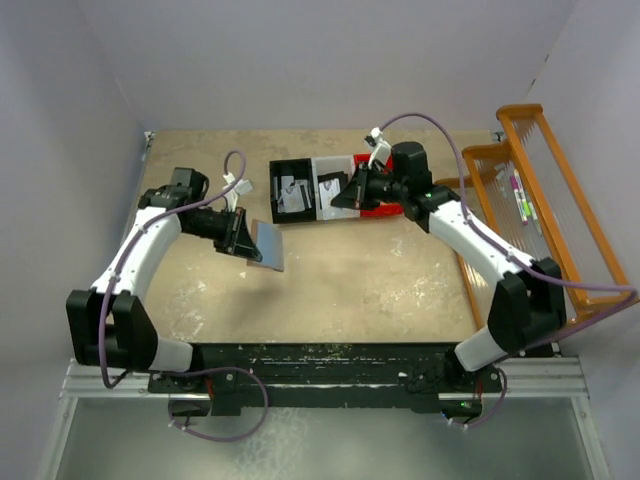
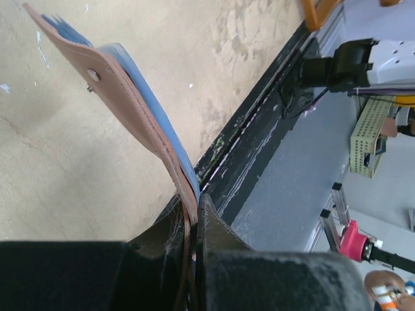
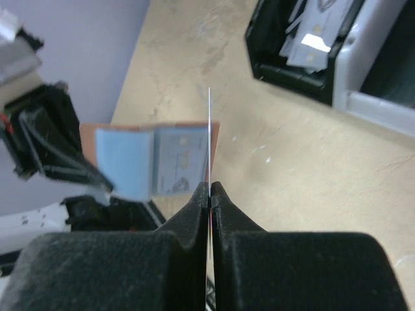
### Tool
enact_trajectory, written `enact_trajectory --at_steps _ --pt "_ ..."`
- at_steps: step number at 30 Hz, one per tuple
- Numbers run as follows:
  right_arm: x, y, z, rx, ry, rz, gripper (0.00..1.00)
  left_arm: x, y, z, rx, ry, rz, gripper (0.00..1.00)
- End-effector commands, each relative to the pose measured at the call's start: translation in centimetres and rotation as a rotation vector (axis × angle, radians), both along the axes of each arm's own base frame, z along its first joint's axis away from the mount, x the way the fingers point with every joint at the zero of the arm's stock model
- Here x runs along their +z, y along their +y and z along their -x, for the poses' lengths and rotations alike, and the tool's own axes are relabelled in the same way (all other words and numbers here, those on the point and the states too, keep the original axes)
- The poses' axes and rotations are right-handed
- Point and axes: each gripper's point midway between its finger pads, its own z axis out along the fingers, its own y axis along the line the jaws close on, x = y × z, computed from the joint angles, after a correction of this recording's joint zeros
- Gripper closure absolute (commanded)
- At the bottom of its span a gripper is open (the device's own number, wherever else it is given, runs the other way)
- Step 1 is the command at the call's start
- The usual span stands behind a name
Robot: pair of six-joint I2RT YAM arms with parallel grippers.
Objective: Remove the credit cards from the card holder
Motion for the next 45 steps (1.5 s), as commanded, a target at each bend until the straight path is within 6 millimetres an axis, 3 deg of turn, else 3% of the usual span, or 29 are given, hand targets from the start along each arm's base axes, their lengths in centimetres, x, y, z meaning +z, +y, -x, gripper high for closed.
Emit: enact_trajectory --at_steps 1,4,6,8,13,17,20,23,25,29,32,35,38,42,45 --pt "0.6 0.5 -4.7 -0.069 -0.086 0.053 1.0 0.5 -0.9 -1.4 -0.061 -0.06 -0.041 1.0" --pt "-1.0 1.7 -7.6 -0.071 -0.067 0.071 1.0 -1.1 -1.0 -2.2 -0.137 -0.094 -0.191 1.0" --pt "-2.0 2.7 -9.2 -0.058 -0.048 0.069 1.0 -2.7 0.0 -2.7 -0.169 -0.073 -0.306 1.0" --pt "-3.8 3.6 -11.1 -0.056 -0.028 0.075 1.0 -5.2 1.7 -3.1 -0.202 -0.039 -0.429 1.0" --pt "-5.1 5.8 -15.0 -0.062 -0.028 0.04 1.0 -11.6 7.0 -4.2 -0.261 -0.064 -0.751 1.0" --pt "-6.2 7.4 -16.7 -0.05 -0.011 0.018 1.0 -13.0 9.2 -5.9 -0.262 -0.153 -0.892 1.0" --pt "-7.2 8.4 -17.4 -0.04 -0.002 0.014 1.0 -12.9 9.4 -7.0 -0.265 -0.279 -0.989 0.79" --pt "-8.1 9.4 -17.7 -0.034 0.009 0.005 1.0 -12.9 7.8 -6.6 -0.316 -0.348 -0.998 0.62" --pt "-8.4 10.0 -17.9 -0.035 0.015 -0.006 1.0 -12.4 5.8 -5.6 -0.353 -0.349 -0.908 0.54" --pt "-9.1 11.2 -17.9 -0.029 0.028 -0.023 0.98 -8.9 1.4 -3.2 -0.394 -0.381 -0.62 0.3" --pt "-9.6 11.8 -17.8 -0.023 0.041 -0.024 0.95 -5.8 -0.1 -1.4 -0.424 -0.418 -0.491 0.15" --pt "-9.9 11.8 -17.8 -0.022 0.056 -0.019 0.82 -3.0 -0.9 0.7 -0.479 -0.463 -0.39 0.13" --pt "-9.4 11.3 -17.2 -0.021 0.054 -0.002 0.71 -1.7 -1.5 2.8 -0.52 -0.483 -0.303 0.14" --pt "-8.3 9.5 -16.4 -0.057 0.021 0.058 0.66 -1.3 -1.6 2.9 -0.517 -0.498 -0.29 0.17" --pt "-7.6 7.7 -15.4 -0.09 0.011 0.108 0.63 -0.9 -1.6 1.8 -0.467 -0.51 -0.32 0.16"
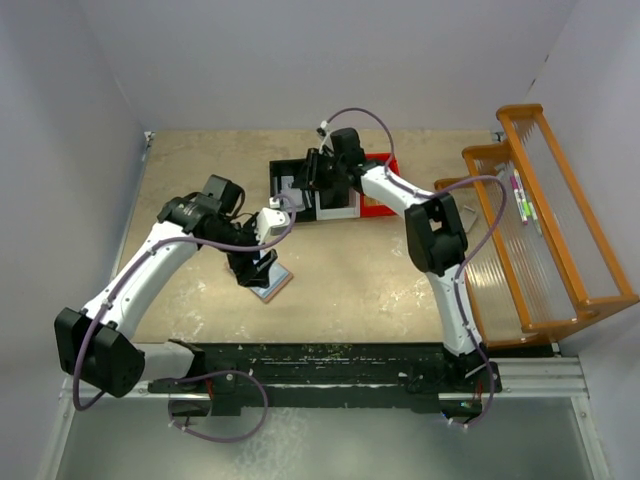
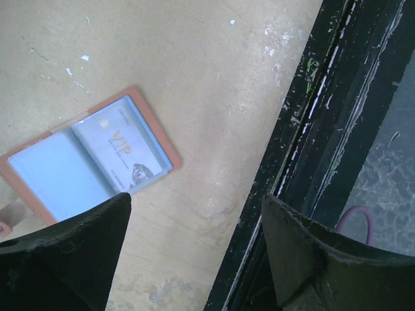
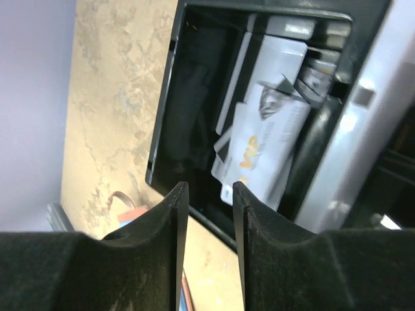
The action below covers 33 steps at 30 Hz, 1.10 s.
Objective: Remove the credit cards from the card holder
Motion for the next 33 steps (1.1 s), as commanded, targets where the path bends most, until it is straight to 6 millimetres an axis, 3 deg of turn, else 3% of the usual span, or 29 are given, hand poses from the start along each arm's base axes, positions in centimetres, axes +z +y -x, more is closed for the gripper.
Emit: enact_trajectory --at_steps 1,5,9,10,11,12,16,18,20,22,25,29,33 --pt "5.8 -2.8 0.8 -0.044 -0.115 0.051 0.6 1.6 -0.5 -1.4 0.03 -0.049 0.033 0.15" --pt "9.1 -5.9 2.4 -0.104 -0.192 0.118 0.41 2.2 1.3 -5.8 0.223 -0.178 -0.003 0.01" --pt "11.6 -10.0 5.1 -0.187 -0.256 0.197 0.19 3.5 3.7 -9.4 0.414 -0.273 0.03 0.01" --pt "12.4 -11.3 6.0 -0.223 -0.276 0.212 0.09 4.0 4.2 -10.2 0.458 -0.297 0.05 0.01" --pt "12.1 -12.7 7.1 -0.255 -0.277 0.24 0.06 4.5 4.7 -10.9 0.505 -0.315 0.07 0.01" --pt "13.2 -14.1 7.7 -0.301 -0.305 0.256 0.05 4.8 5.2 -11.5 0.538 -0.338 0.083 0.01" --pt "12.3 -21.4 11.3 -0.519 -0.314 0.434 0.01 4.6 7.6 -14.3 0.738 -0.479 0.1 0.01" --pt "12.3 -25.8 13.1 -0.68 -0.317 0.521 0.01 2.6 8.4 -14.6 0.771 -0.518 0.077 0.01" --pt "11.1 -29.7 14.7 -0.819 -0.333 0.609 0.0 1.6 8.8 -14.8 0.763 -0.558 0.066 0.01" --pt "10.0 -32.2 15.9 -0.889 -0.385 0.679 0.0 1.2 9.0 -14.7 0.785 -0.589 0.082 0.01" --pt "8.2 -34.3 17.4 -0.908 -0.431 0.76 0.0 0.6 8.7 -14.2 0.79 -0.604 0.134 0.01" --pt "7.8 -35.9 18.6 -0.953 -0.429 0.823 0.0 -0.5 8.5 -13.7 0.823 -0.589 0.185 0.01" --pt "7.2 -39.2 20.7 -1.134 -0.4 0.91 0.01 -2.6 9.3 -13.2 0.858 -0.592 0.169 0.01"
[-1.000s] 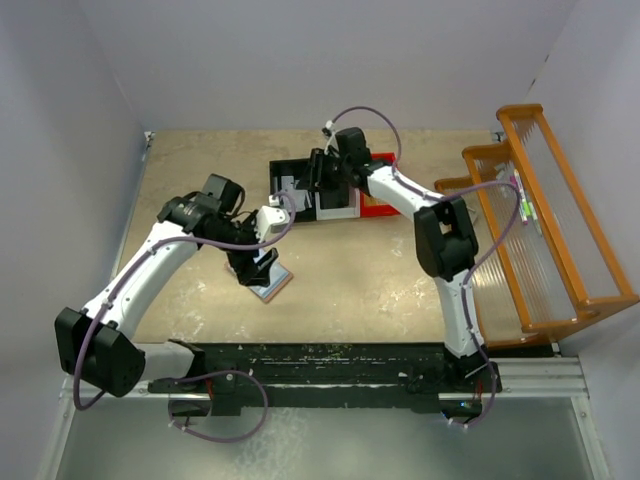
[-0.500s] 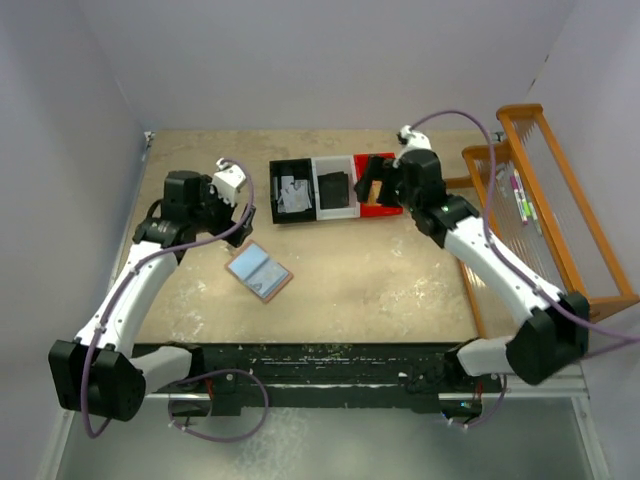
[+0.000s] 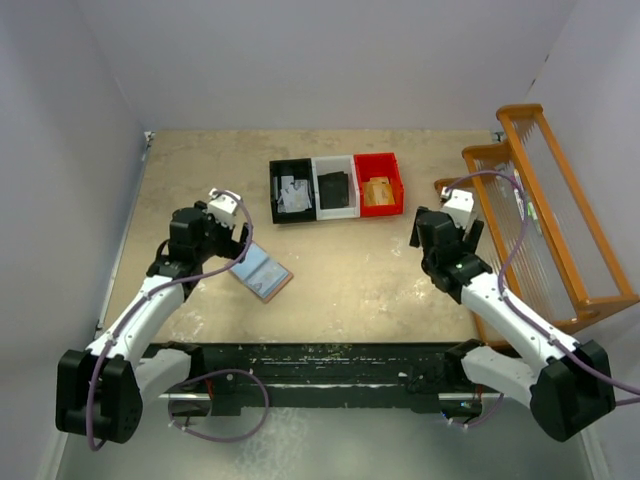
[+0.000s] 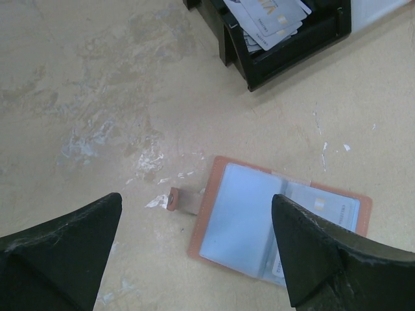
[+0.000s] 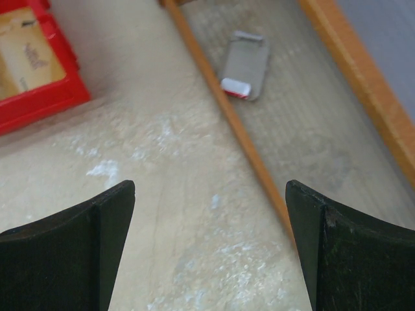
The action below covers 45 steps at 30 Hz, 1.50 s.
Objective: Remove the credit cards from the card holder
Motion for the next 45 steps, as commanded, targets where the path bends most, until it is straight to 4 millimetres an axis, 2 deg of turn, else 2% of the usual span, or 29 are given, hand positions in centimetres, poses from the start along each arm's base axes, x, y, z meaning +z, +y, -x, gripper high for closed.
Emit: enact_trajectory --at_steps 1,3,6,9,13,18,20,24,26,31,32,37,39,42,45 --pt "3.2 -4.1 1.4 -0.229 -0.166 0.066 0.0 0.8 0.7 -0.9 0.063 -0.103 0.047 0.01" --pt "4.1 -5.3 2.6 -0.295 -0.248 0.043 0.0 -0.4 1.0 -0.2 0.082 -0.098 0.05 0.01" --pt "4.4 -6.4 4.1 -0.322 -0.376 -0.017 0.0 0.0 1.5 -0.3 0.113 -0.127 0.07 0.01" --pt "3.9 -6.2 4.9 -0.247 -0.467 -0.063 0.0 0.4 2.0 -0.3 0.14 -0.153 0.082 0.01" --pt "5.1 -5.1 5.8 -0.065 -0.546 -0.06 0.0 0.7 2.9 -0.1 0.175 -0.174 0.071 0.01" --pt "4.8 -6.2 7.4 -0.104 -0.582 -0.077 0.0 0.3 4.0 1.1 0.208 -0.157 0.044 0.01" --pt "4.8 -6.6 7.7 -0.133 -0.593 -0.084 0.0 -0.5 4.5 1.8 0.222 -0.158 0.029 0.01" --pt "4.7 -6.3 7.5 -0.109 -0.581 -0.072 0.0 -1.4 5.2 3.1 0.262 -0.222 0.051 0.01" --pt "4.8 -5.8 7.1 -0.07 -0.572 -0.056 0.0 -2.6 5.4 4.0 0.265 -0.251 0.058 0.01" --pt "4.6 -2.2 5.7 0.197 -0.548 0.021 0.0 -2.7 7.0 5.2 0.366 -0.324 0.078 0.01" --pt "4.4 -2.1 5.6 0.199 -0.543 0.021 0.0 -2.7 7.1 5.3 0.37 -0.332 0.08 0.01" --pt "3.5 -5.7 6.9 -0.052 -0.562 -0.024 0.0 -3.1 7.4 5.0 0.393 -0.31 0.074 0.01" --pt "2.9 -5.5 6.7 -0.024 -0.556 0.018 0.0 -3.0 7.3 5.1 0.389 -0.319 0.077 0.0" --pt "1.9 -3.5 5.5 0.11 -0.527 0.052 0.0 -2.8 7.7 5.2 0.409 -0.328 0.081 0.01" --pt "0.9 -2.9 4.8 0.118 -0.511 0.036 0.0 -2.9 7.6 5.2 0.409 -0.326 0.081 0.01"
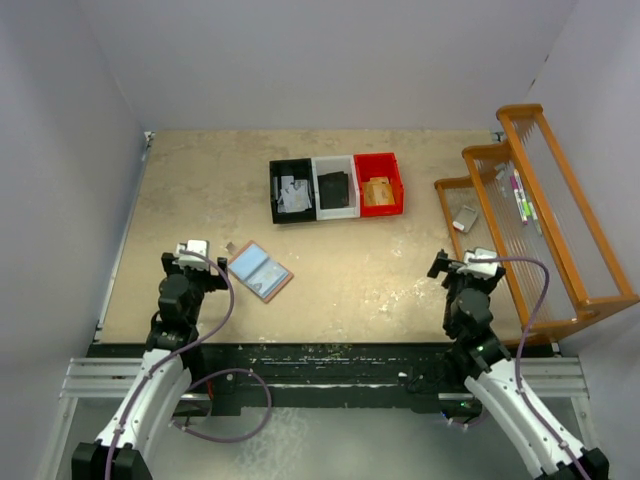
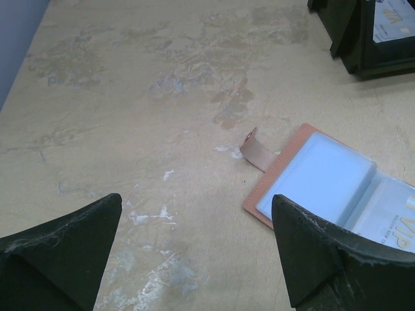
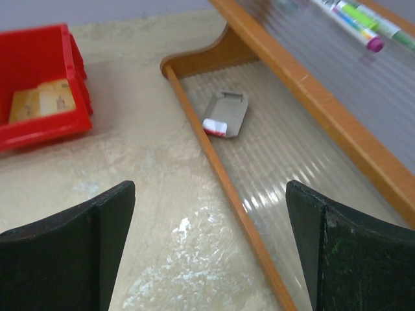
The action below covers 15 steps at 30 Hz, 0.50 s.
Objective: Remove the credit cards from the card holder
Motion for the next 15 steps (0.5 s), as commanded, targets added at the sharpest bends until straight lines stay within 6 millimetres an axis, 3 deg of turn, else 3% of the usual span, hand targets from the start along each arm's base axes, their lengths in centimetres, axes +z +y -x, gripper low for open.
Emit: enact_trajectory --at_steps 1,4,15 --pt "0.61 1.06 -1.07 0.039 -0.042 -0.017 0.0 1.44 0.39 -0.5 0.03 -0.056 0.02 0.01" --pt "-0.14 0.99 -0.87 0.041 -0.047 -0.018 0.0 1.3 0.44 -0.56 0.034 -0.049 0.018 0.01" --pt "0.1 1.31 -0.6 0.075 -0.069 -0.012 0.0 1.33 0.46 -0.5 0.035 -0.051 0.019 0.01"
